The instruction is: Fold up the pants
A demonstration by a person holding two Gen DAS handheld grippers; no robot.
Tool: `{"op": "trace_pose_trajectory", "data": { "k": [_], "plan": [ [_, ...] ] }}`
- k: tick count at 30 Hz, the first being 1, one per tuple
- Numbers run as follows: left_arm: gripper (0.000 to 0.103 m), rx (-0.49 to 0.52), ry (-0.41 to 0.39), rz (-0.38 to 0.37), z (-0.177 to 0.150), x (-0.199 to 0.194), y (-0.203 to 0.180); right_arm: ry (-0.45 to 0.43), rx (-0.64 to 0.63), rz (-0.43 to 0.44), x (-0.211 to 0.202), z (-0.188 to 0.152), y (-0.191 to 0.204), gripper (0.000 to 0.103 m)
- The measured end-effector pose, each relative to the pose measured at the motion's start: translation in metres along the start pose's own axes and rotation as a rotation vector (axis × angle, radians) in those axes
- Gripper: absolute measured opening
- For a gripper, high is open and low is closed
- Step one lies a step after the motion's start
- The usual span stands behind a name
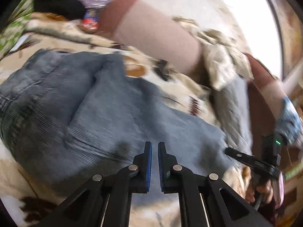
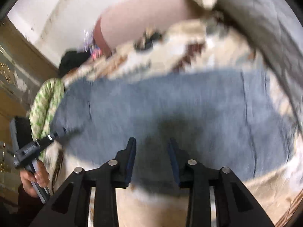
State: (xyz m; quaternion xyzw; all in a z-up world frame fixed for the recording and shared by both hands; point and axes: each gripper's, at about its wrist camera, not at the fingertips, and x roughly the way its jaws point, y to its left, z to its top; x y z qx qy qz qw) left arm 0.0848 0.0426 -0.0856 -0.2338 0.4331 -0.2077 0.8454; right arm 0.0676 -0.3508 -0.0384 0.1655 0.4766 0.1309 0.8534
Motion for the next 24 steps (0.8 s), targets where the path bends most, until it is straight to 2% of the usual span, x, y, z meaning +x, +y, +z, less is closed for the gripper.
{"op": "trace_pose_trajectory", "data": {
  "k": [4,6,8,10,12,14,16,17,18,19,21,24],
  "plan": [
    [0.009,-0.074,-0.079,0.113,0.012,-0.004,0.031,-0.054,-0.031,-0.031,0.022,0.017,0.013,0.051],
    [0.009,-0.078,-0.092,0.133,0.012,-0.003,0.038,-0.065,-0.058,-0.062,0.042,0.024,0.022,0.051],
    [0.008,-0.056,-0.074,0.164,0.009,0.002,0.045,-0.054,-0.063,-0.099,0.062,0.027,0.022,0.051],
    [0.007,-0.035,-0.057,0.184,0.003,0.011,0.052,-0.022,-0.047,-0.134,0.081,0.025,0.007,0.051],
    [0.007,-0.023,-0.052,0.185,-0.001,0.011,0.057,0.017,-0.017,-0.150,0.096,0.022,-0.008,0.049],
    [0.007,-0.042,-0.054,0.167,0.004,0.006,0.058,0.003,0.002,-0.123,0.090,0.024,-0.013,0.048],
    [0.007,-0.062,-0.091,0.131,0.011,-0.006,0.054,0.006,0.009,-0.153,0.083,0.028,-0.008,0.051],
    [0.007,-0.054,-0.108,0.131,0.015,-0.011,0.051,-0.011,0.007,-0.106,0.078,0.030,-0.002,0.051],
    [0.007,-0.040,-0.130,0.141,0.019,-0.016,0.049,-0.016,0.000,-0.017,0.075,0.034,0.006,0.051],
    [0.008,-0.014,-0.171,0.162,0.023,-0.026,0.046,-0.006,-0.006,0.028,0.075,0.036,0.013,0.052],
    [0.008,0.005,-0.203,0.175,0.028,-0.035,0.044,0.014,-0.023,0.116,0.082,0.050,0.035,0.052],
    [0.008,-0.035,-0.171,0.191,0.031,-0.034,0.058,0.016,-0.029,0.266,0.101,0.075,0.073,0.054]
  ]
}}
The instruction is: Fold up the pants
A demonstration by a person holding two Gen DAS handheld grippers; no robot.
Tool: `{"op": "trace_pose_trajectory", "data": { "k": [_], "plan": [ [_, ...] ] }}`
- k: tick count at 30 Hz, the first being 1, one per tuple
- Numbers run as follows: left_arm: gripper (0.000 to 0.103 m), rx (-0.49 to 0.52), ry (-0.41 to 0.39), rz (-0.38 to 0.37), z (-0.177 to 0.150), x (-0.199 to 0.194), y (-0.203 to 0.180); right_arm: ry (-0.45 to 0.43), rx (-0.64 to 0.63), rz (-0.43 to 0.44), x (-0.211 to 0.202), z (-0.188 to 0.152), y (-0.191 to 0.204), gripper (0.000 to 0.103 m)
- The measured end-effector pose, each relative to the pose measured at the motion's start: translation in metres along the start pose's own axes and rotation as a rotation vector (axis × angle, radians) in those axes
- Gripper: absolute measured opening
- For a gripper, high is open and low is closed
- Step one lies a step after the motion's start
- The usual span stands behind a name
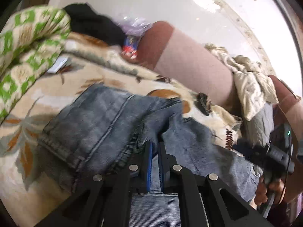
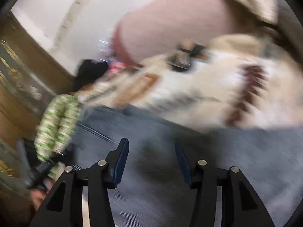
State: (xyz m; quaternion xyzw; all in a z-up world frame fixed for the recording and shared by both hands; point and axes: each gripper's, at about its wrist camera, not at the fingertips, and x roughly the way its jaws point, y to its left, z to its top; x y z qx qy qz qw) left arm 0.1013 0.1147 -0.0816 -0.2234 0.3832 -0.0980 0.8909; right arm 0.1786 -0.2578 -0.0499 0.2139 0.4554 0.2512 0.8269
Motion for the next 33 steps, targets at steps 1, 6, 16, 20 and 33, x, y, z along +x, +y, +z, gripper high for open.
{"op": "trace_pose_trajectory", "data": {
  "k": [1,6,16,20,33],
  "plan": [
    [0.008,-0.015,0.018,0.015,0.000,0.004,0.005,0.016,-0.011,0.013,0.012,0.007,0.008,0.054],
    [0.008,-0.034,0.047,0.043,-0.002,0.013,0.011,0.171,0.052,0.024,0.079,0.034,0.021,0.054],
    [0.008,-0.060,0.018,0.045,0.004,0.002,0.016,0.202,0.156,-0.016,0.124,0.035,0.009,0.007],
    [0.008,-0.037,-0.041,0.133,0.008,-0.008,0.016,0.169,0.132,-0.085,0.128,0.043,0.014,0.005],
    [0.007,-0.026,0.086,0.183,0.001,0.020,0.036,0.155,0.201,-0.111,0.127,0.036,-0.004,0.025]
  ]
}}
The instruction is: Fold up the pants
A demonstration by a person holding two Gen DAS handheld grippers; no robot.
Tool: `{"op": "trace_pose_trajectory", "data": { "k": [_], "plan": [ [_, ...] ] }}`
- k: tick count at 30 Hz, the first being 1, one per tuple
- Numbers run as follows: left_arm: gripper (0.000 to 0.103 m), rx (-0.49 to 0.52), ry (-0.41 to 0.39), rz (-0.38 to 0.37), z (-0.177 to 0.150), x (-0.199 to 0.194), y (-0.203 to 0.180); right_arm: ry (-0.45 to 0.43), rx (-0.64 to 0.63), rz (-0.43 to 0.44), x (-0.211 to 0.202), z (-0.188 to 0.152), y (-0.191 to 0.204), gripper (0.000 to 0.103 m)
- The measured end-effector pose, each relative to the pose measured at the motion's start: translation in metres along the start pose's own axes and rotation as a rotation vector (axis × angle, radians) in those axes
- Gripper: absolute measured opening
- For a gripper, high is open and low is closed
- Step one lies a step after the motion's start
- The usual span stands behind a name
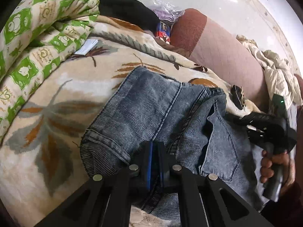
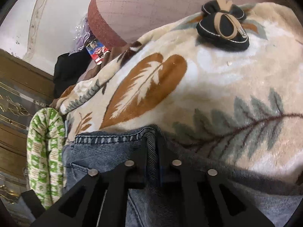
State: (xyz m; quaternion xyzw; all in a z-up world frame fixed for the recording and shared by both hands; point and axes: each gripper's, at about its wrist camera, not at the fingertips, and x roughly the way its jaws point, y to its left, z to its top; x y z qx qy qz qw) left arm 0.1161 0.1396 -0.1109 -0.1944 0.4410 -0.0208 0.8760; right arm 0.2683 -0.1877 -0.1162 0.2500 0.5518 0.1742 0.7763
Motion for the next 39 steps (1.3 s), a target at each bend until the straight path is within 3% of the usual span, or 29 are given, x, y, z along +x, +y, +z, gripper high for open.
{"op": "trace_pose_trajectory", "data": {
  "k": [1,3,10,12,17,20,24,28,32,33,34,37,39],
  "plan": [
    [0.007,0.012,0.006,0.005,-0.002,0.002,0.000,-0.004,0.005,0.009,-0.005,-0.002,0.001,0.035],
    [0.007,0.020,0.010,0.007,-0.003,0.000,0.000,-0.031,-0.004,0.018,-0.021,-0.010,0.002,0.045],
    [0.006,-0.030,-0.053,-0.023,-0.002,-0.019,0.006,-0.075,-0.093,0.012,-0.103,-0.070,-0.014,0.048],
    [0.006,0.000,-0.102,-0.017,-0.002,-0.031,-0.003,-0.111,-0.064,0.007,-0.133,-0.089,-0.034,0.049],
    [0.007,0.109,-0.192,-0.123,-0.007,-0.052,-0.042,-0.266,0.076,0.006,-0.216,-0.138,-0.098,0.051],
    [0.007,0.187,-0.147,-0.185,-0.021,-0.043,-0.069,-0.414,0.181,0.016,-0.266,-0.165,-0.139,0.053],
    [0.007,0.210,-0.014,-0.216,-0.037,-0.012,-0.086,-0.567,0.261,0.026,-0.305,-0.180,-0.179,0.053],
    [0.007,0.307,0.080,-0.127,-0.055,0.016,-0.100,-0.543,0.307,0.048,-0.302,-0.177,-0.206,0.053],
    [0.007,0.379,0.068,-0.095,-0.071,0.014,-0.106,-0.486,0.348,-0.001,-0.287,-0.167,-0.228,0.053],
    [0.007,0.379,0.063,-0.091,-0.073,0.012,-0.106,-0.423,0.375,-0.005,-0.277,-0.165,-0.239,0.053],
    [0.007,0.395,0.053,-0.078,-0.075,0.009,-0.110,-0.389,0.397,0.006,-0.274,-0.168,-0.249,0.052],
    [0.007,0.446,0.027,-0.051,-0.082,0.000,-0.125,-0.417,0.448,0.117,-0.287,-0.176,-0.260,0.051],
    [0.007,0.465,0.011,-0.103,-0.084,-0.008,-0.150,-0.461,0.463,0.176,-0.301,-0.185,-0.264,0.053]
  ]
}}
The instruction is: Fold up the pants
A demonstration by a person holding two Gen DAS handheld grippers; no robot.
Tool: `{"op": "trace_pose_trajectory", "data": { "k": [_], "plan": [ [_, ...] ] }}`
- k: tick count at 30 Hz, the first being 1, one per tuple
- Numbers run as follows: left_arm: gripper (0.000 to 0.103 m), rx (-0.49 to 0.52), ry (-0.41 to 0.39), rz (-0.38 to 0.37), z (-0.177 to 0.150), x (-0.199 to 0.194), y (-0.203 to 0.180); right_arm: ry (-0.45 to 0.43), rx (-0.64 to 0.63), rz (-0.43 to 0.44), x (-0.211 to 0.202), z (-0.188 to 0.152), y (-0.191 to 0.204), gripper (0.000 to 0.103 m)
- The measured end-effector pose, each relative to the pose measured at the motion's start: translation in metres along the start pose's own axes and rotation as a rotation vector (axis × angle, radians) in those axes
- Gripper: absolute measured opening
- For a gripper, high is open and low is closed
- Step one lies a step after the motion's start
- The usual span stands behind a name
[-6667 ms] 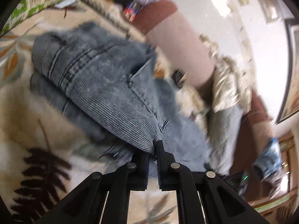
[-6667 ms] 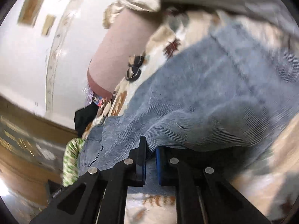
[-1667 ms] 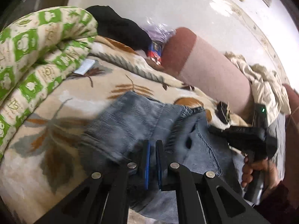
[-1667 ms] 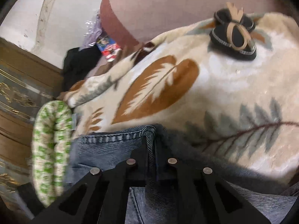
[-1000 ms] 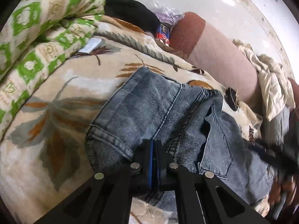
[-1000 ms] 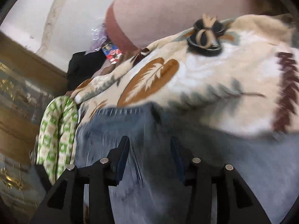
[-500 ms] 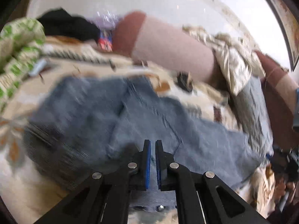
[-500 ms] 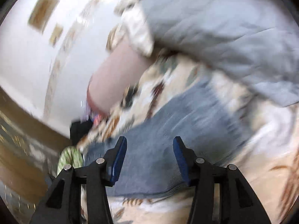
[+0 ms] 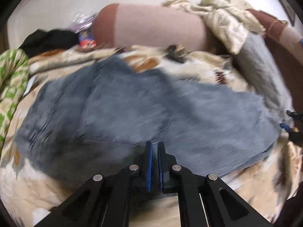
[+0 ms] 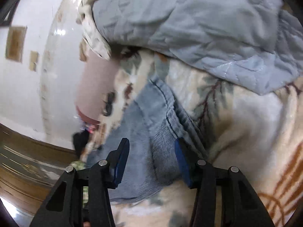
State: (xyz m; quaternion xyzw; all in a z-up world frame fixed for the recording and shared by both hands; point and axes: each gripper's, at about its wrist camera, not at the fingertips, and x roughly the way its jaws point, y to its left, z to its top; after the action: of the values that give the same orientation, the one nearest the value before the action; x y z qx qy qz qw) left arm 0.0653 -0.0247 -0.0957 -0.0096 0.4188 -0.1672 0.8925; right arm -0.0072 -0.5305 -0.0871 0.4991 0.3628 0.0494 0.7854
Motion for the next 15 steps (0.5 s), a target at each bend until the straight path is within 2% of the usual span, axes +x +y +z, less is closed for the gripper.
{"op": "trace_pose_trajectory", "data": {
  "k": [5,6,8,10,12,15],
  "plan": [
    [0.008,0.147,0.015,-0.131,0.038,0.014,-0.082,-0.025,0.129,0.050,-0.016,-0.006,-0.016,0.056],
    [0.011,0.174,0.024,-0.159,0.049,0.020,-0.100,-0.015,0.134,0.045,-0.014,-0.008,-0.016,0.056],
    [0.025,0.220,0.059,-0.198,0.069,0.037,-0.132,0.002,0.160,0.032,-0.011,-0.012,-0.016,0.056],
    [0.058,0.265,0.088,-0.211,0.090,0.055,-0.163,0.008,0.202,0.028,-0.010,-0.016,-0.022,0.056],
    [0.065,0.316,0.111,-0.223,0.108,0.074,-0.196,0.014,0.244,0.017,-0.008,-0.019,-0.031,0.056],
    [0.065,0.384,0.167,-0.222,0.126,0.103,-0.242,0.023,0.294,0.037,-0.004,-0.019,-0.043,0.056]
  ]
}}
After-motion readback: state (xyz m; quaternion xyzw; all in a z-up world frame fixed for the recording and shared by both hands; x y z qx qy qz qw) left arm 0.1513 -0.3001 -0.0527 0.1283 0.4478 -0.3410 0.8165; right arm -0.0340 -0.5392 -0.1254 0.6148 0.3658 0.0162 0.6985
